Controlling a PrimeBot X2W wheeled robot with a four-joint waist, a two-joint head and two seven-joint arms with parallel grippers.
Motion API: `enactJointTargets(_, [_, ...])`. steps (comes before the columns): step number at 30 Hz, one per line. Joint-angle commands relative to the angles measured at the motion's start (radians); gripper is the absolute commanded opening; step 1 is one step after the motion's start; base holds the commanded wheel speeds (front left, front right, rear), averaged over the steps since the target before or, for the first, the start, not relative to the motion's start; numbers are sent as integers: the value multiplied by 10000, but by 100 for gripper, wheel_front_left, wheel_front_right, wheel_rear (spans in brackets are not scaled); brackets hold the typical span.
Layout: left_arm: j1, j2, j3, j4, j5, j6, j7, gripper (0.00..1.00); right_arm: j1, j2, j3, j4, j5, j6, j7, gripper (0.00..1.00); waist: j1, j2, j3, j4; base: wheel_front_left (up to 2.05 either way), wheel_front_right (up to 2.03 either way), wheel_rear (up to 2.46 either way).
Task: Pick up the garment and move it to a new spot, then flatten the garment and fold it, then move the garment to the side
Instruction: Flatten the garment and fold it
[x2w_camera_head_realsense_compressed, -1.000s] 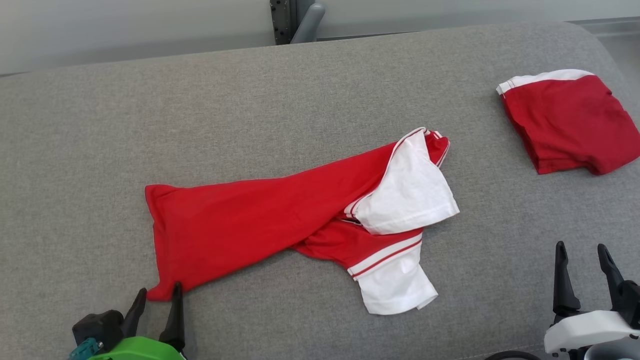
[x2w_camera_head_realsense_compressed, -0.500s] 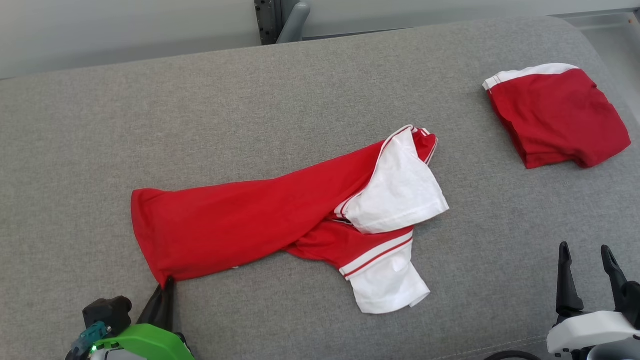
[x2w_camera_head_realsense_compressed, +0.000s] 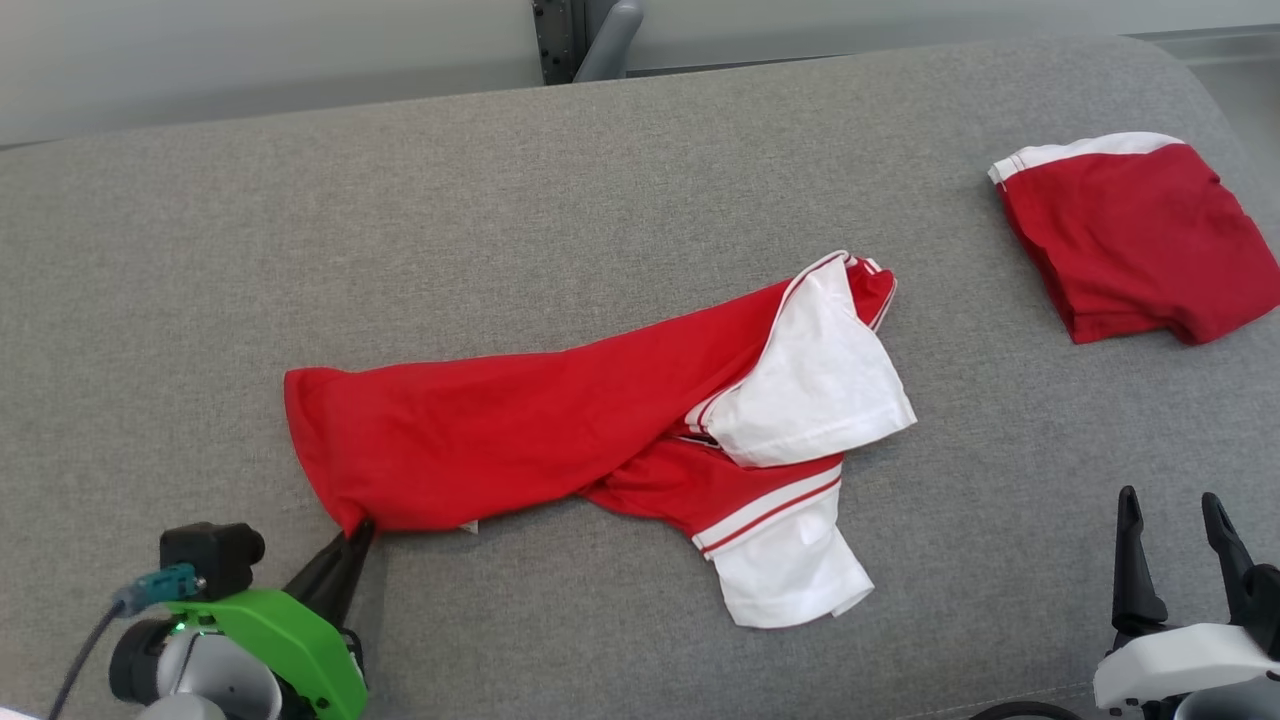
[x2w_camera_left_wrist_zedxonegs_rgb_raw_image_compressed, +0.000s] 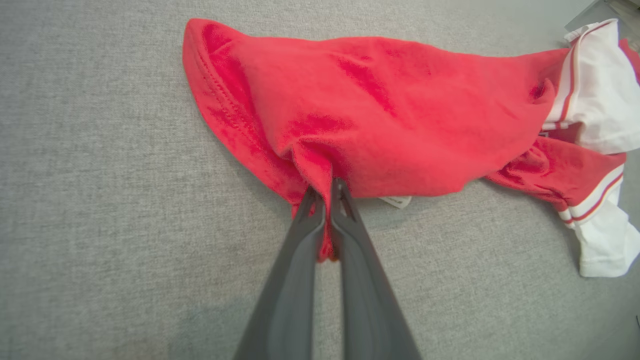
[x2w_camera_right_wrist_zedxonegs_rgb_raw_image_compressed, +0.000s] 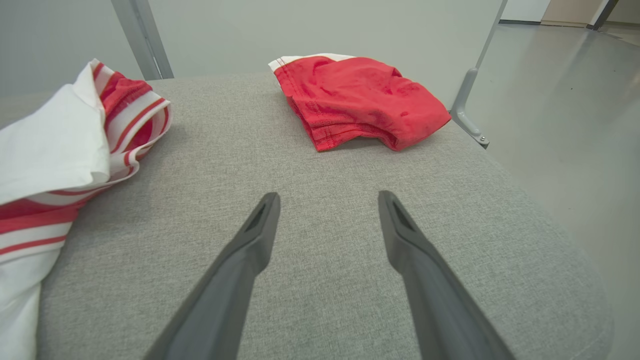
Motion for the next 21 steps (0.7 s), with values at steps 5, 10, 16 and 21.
enactJointTargets(5, [445, 1293, 158, -1719, -817, -204, 1711, 0, 57, -30, -26, 20, 35, -8, -11, 100, 0, 0, 19, 31, 0, 0, 0])
enactJointTargets(10, [1054, 2109, 518, -3081, -2126, -366, 2938, 0, 121, -28, 8, 75, 109, -6, -11, 100, 0, 0, 51, 96, 0, 0, 0])
enactJointTargets(16, [545, 2081, 947, -2995, -3107, -367, 3432, 0, 41, -28, 49, 100, 85, -6, -11, 100, 0, 0, 144, 314, 0, 0, 0])
enactJointTargets(21, [-760, 1351, 412, -1970, -3064, -419, 3970, 0, 12, -28, 74, 181, 10, -6, -11, 100, 0, 0, 151, 471, 0, 0, 0])
